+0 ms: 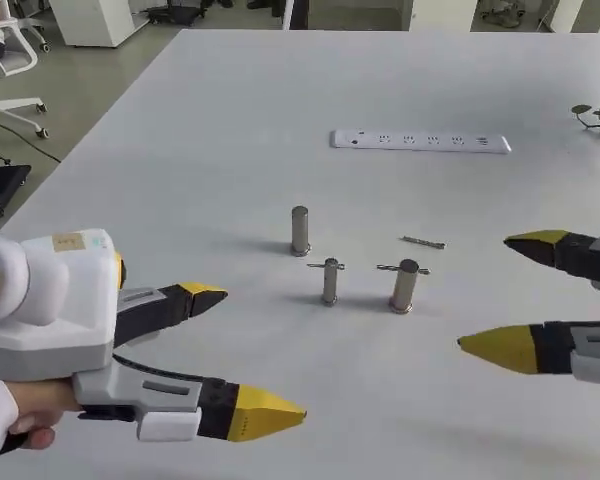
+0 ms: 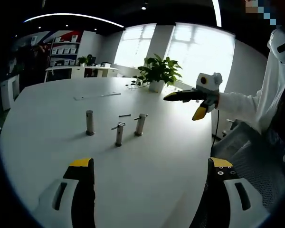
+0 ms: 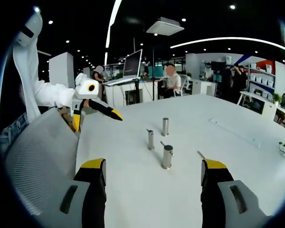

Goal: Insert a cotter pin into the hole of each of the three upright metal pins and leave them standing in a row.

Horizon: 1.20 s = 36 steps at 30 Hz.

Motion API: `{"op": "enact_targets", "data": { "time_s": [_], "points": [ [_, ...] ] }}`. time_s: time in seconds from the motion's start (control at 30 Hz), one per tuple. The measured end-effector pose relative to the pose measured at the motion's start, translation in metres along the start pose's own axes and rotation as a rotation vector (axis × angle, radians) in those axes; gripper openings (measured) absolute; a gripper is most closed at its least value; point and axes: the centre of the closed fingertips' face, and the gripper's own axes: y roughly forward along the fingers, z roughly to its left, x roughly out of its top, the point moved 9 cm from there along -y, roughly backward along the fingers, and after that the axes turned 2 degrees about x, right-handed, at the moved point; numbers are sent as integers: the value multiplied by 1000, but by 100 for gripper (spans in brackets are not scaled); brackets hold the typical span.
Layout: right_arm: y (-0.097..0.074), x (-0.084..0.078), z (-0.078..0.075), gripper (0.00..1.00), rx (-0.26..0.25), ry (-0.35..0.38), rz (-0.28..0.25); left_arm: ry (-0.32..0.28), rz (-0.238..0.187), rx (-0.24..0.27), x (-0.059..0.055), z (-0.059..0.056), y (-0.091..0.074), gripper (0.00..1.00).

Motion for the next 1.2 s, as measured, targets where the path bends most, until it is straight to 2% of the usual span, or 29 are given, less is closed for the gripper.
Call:
{"op": "enact_targets", "data": {
  "time_s": [0.07,0.3,0.37,0.47,0.57,0.63,0.73,0.83,0.97,1.0,1.07,1.1,1.17,1.2],
  "points": [
    [-6,-5,3,80,-25,15,26,5,0,5,0,0,-2,99],
    [-17,-19,11,89,-72,85,24,0,5,18,-6,-2,-9,99],
    [-19,-21,14,90,-68,104,16,-6,13,22,-9,-3,-10,99],
    [-19,-25,19,98,-58,123,25,-10,20,30,-13,-2,-12,99],
    [-18,-28,24,98,-52,119,46,-14,17,39,-14,-1,-14,99],
    [-18,-29,26,98,-49,131,39,-13,8,57,-13,2,-17,99],
    [-16,-30,28,98,-53,144,40,-47,-23,89,-8,14,-20,99],
    [-16,-30,28,98,-54,147,37,-18,-35,137,1,28,-21,99],
    [-16,-30,31,98,-41,162,46,-28,-72,199,15,48,-18,99],
    [-15,-29,31,98,-36,166,38,-33,-105,221,22,55,-15,99],
    [-14,-28,30,98,-22,161,41,-49,-140,244,31,62,-11,99],
    [-15,-28,29,98,-18,146,54,-51,-144,252,37,68,-8,99],
    [-14,-28,29,98,-14,143,62,-80,-206,260,49,76,-2,98],
    [-14,-28,28,98,-9,147,63,-87,-222,264,53,79,0,97]
  ]
}}
